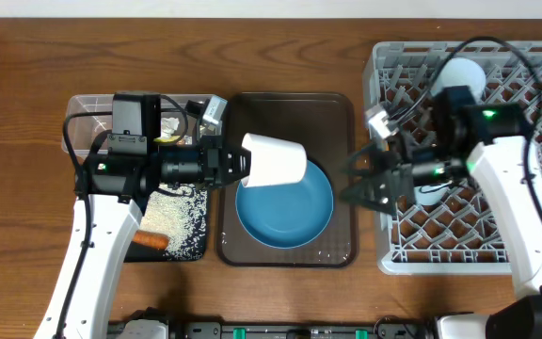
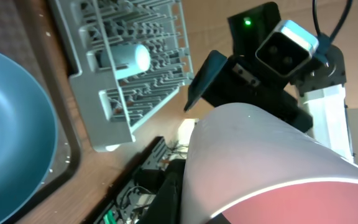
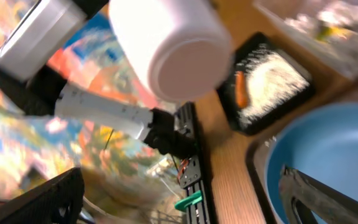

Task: Sort waste into correct bins and load items into the dishwasher rack
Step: 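Move the right gripper from the rack toward the held pink cup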

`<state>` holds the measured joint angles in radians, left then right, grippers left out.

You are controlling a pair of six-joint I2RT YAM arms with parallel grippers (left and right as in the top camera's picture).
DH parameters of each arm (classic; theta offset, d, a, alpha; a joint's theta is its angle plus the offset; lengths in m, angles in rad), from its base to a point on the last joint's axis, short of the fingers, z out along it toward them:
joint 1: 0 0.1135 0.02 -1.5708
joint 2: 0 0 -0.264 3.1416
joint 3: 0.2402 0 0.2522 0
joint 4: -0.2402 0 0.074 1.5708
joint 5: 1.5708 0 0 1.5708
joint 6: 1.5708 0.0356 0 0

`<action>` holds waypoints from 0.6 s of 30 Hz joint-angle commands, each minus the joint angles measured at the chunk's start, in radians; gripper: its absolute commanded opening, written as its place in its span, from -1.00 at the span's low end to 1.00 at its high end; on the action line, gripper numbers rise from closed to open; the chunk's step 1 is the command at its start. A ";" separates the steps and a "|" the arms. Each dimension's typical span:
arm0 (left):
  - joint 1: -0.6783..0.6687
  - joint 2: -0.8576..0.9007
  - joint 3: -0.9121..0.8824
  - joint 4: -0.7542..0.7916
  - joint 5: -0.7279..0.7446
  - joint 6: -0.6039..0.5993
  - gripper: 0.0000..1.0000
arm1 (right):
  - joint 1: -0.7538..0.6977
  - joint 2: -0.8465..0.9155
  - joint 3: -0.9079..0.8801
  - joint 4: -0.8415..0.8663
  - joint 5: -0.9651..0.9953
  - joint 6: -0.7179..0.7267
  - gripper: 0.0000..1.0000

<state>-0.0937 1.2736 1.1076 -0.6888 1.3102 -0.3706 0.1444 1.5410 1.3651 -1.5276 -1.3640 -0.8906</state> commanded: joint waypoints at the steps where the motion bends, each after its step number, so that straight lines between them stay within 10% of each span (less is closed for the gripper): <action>1: -0.007 0.000 0.008 -0.007 0.053 -0.005 -0.88 | 0.059 0.001 0.016 0.014 -0.077 -0.147 0.98; 18: -0.129 0.000 0.008 -0.006 0.005 -0.005 -0.88 | 0.123 0.001 0.016 0.159 -0.175 -0.135 0.95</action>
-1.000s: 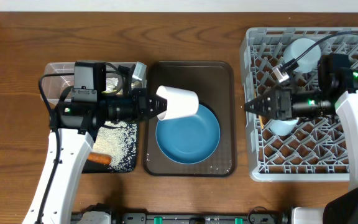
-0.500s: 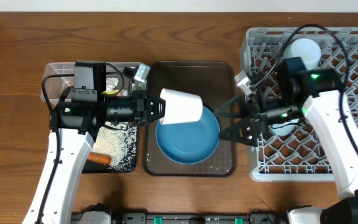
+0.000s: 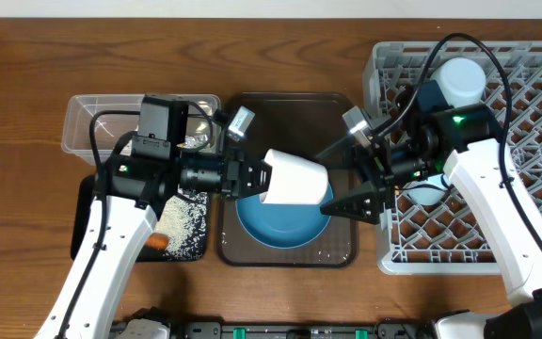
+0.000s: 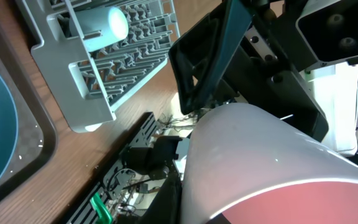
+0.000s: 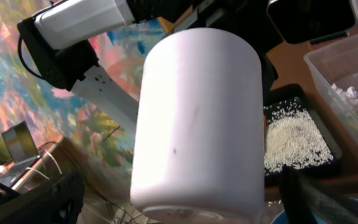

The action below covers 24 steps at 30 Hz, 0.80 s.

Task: Sort waste into correct bins and load items into the dishwasher rack
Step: 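Move the right gripper from the rack toward the held pink cup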

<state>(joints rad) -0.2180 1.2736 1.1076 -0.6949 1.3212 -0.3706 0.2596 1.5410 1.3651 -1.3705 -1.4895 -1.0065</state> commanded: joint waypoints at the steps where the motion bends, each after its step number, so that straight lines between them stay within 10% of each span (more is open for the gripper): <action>1: -0.004 0.000 0.008 0.001 -0.006 -0.005 -0.88 | 0.008 0.001 0.016 0.002 -0.049 -0.019 0.89; 8: -0.004 0.000 0.008 0.001 -0.006 0.014 -0.88 | 0.008 0.001 0.016 0.020 -0.049 -0.019 0.41; 24: -0.004 0.000 0.008 0.046 -0.005 0.013 -0.88 | 0.010 0.001 0.016 0.042 -0.058 -0.019 0.46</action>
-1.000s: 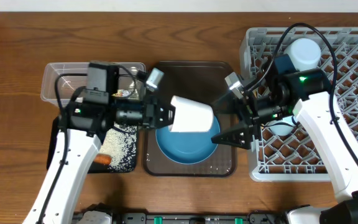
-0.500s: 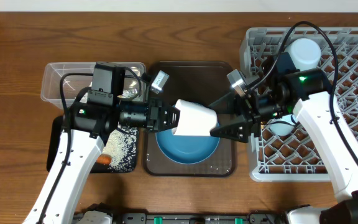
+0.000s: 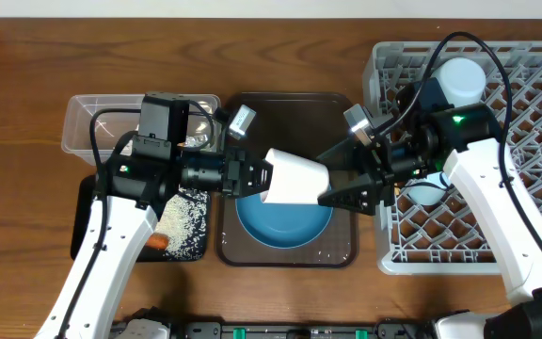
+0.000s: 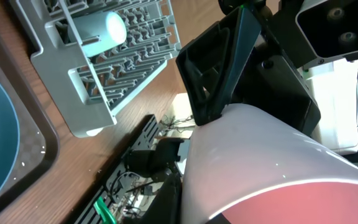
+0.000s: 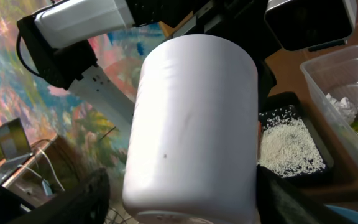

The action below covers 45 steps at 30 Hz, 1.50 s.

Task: Sort waste into correct bins and load items into the dishwasher rack
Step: 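Move the right gripper from the rack toward the held pink cup, then grasp the pink cup with the right gripper from the left gripper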

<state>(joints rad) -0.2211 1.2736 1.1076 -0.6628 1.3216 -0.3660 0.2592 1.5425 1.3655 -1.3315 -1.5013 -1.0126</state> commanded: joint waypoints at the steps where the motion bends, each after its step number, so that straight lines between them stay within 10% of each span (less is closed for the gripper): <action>1: -0.001 0.000 0.008 0.016 -0.005 0.008 -0.88 | 0.012 0.000 0.015 0.006 -0.051 -0.013 0.46; 35: -0.001 0.000 0.008 0.021 -0.006 0.014 -0.88 | 0.127 0.000 0.014 0.270 0.110 0.314 0.35; 45: -0.001 0.000 0.008 0.021 -0.010 0.014 -0.88 | 0.129 0.000 0.014 0.307 0.111 0.346 -0.25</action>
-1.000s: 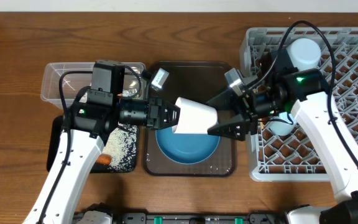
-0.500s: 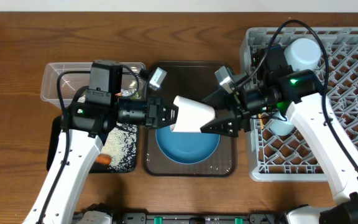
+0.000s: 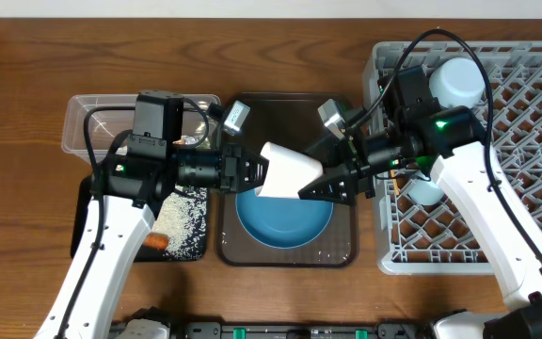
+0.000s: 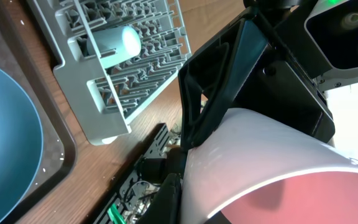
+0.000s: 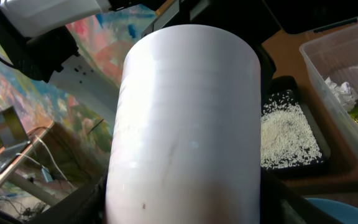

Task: Sort waste into correct bins and load items into the dishwasher rack
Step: 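Grasp the pink cup with the right gripper from the left gripper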

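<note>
A white cup [image 3: 288, 175] hangs on its side above the blue bowl [image 3: 285, 221]. My left gripper [image 3: 252, 172] is shut on its rim end; one finger [image 4: 169, 198] shows beside the cup [image 4: 260, 149]. From the right, my right gripper [image 3: 325, 185] has its fingers against both sides of the cup's base end [image 5: 185, 112], shut on it. The dishwasher rack [image 3: 384, 254] stands at the right with another white cup [image 3: 461, 80] in its far corner.
The bowl sits in a brown tray [image 3: 339, 252] at the middle. A clear bin [image 3: 92, 118] with crumpled waste is at the far left, and a black tray [image 3: 182, 226] with rice and a carrot piece [image 3: 151, 241] lies in front of it.
My right gripper's fingers stood apart around the cup's base end; now they press on its sides. Both arms and the cup have shifted slightly left. The left gripper still holds the cup.
My left gripper held the cup over the bowl while the open right gripper was near the rack edge. Then the cup was closer to the right gripper, between its spread fingers. Now both grippers are shut on the cup.
</note>
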`<state>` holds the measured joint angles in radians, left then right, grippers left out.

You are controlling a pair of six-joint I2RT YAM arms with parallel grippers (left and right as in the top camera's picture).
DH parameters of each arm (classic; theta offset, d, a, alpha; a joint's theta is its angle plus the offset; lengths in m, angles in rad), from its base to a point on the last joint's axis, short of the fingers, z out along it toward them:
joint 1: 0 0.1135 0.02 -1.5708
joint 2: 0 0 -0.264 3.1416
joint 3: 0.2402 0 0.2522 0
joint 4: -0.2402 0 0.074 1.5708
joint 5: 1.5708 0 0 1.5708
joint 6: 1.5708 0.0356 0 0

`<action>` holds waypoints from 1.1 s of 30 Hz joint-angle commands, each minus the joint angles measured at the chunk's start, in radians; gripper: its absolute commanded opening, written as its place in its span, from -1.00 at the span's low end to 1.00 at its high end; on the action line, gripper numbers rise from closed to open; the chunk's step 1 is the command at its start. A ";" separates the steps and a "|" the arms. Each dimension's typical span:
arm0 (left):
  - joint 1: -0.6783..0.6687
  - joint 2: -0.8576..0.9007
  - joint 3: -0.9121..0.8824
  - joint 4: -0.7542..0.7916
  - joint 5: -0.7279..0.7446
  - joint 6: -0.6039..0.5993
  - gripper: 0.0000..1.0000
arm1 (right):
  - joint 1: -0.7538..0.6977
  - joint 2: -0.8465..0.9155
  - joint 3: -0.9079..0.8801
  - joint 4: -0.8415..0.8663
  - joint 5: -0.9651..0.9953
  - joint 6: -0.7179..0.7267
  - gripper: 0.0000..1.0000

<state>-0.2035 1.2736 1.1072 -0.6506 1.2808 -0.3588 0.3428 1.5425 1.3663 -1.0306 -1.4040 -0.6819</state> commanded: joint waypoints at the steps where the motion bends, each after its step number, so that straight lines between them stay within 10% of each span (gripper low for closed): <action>1: -0.019 0.000 0.008 0.008 0.023 0.006 -0.87 | 0.045 0.000 0.013 0.008 0.013 0.016 -0.27; 9: -0.018 0.000 0.008 0.008 -0.018 0.069 -0.48 | 0.045 0.000 0.013 0.033 0.135 0.102 -0.34; 33: -0.018 0.000 0.008 -0.116 -0.359 0.097 -0.44 | 0.024 0.000 0.014 0.157 0.435 0.421 -0.61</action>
<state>-0.2111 1.2743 1.1072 -0.7601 0.9005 -0.2825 0.3847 1.5421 1.3666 -0.8875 -1.0729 -0.3237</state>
